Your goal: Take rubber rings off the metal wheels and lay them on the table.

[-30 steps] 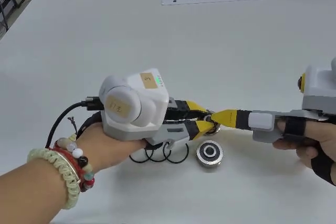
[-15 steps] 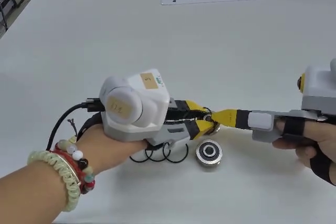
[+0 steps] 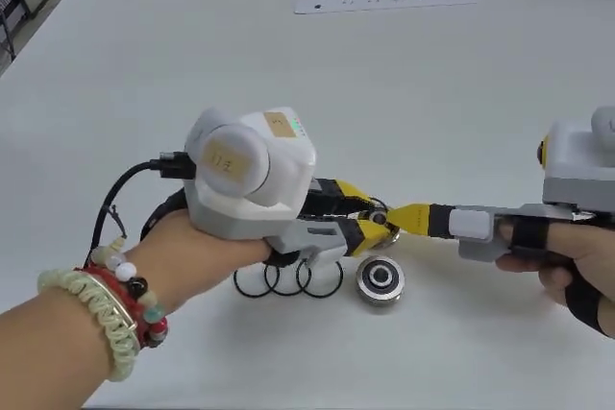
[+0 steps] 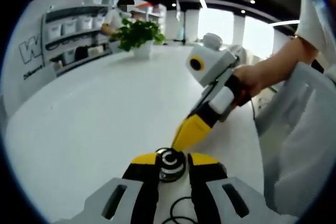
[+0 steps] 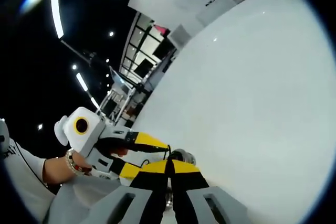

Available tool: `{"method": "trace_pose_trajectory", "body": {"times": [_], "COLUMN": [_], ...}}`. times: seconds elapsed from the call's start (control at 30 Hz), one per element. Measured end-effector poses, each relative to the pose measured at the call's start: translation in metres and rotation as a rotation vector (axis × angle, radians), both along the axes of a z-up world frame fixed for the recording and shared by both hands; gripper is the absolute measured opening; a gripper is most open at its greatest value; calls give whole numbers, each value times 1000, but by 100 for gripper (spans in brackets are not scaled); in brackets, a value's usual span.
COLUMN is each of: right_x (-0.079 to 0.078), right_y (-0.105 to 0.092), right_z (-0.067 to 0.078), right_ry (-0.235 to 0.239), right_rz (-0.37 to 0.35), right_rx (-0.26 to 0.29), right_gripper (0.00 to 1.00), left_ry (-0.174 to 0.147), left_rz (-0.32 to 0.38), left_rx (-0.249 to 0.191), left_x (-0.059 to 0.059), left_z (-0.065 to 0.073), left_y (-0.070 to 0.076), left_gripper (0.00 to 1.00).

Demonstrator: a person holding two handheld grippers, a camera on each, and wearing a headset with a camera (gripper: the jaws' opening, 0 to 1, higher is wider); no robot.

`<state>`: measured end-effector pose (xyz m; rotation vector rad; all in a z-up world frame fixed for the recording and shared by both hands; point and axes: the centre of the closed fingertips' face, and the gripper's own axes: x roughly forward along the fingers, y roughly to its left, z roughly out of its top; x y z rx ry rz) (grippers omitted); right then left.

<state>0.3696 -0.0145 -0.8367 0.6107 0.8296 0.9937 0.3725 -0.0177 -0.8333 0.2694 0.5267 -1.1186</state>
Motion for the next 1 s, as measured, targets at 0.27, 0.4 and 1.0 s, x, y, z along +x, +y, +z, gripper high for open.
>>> {"method": "trace_pose_trajectory", "body": {"times": [0.27, 0.4, 1.0], "right_x": [4, 6, -4], "right_y": [-7, -10, -38], "right_z": [10, 13, 31], "right_ry": [-26, -27, -63], "right_rz": [-16, -21, -53], "right_rx": [2, -3, -25], "right_gripper": [0, 0, 0], "left_ry": [-48, -89, -207], "left_rz": [0, 18, 86], "left_rx": [-45, -46, -40], "left_x": [2, 6, -13], "left_z": [36, 55, 111], "left_y": [11, 19, 72], "left_gripper": [35, 39, 56]}}
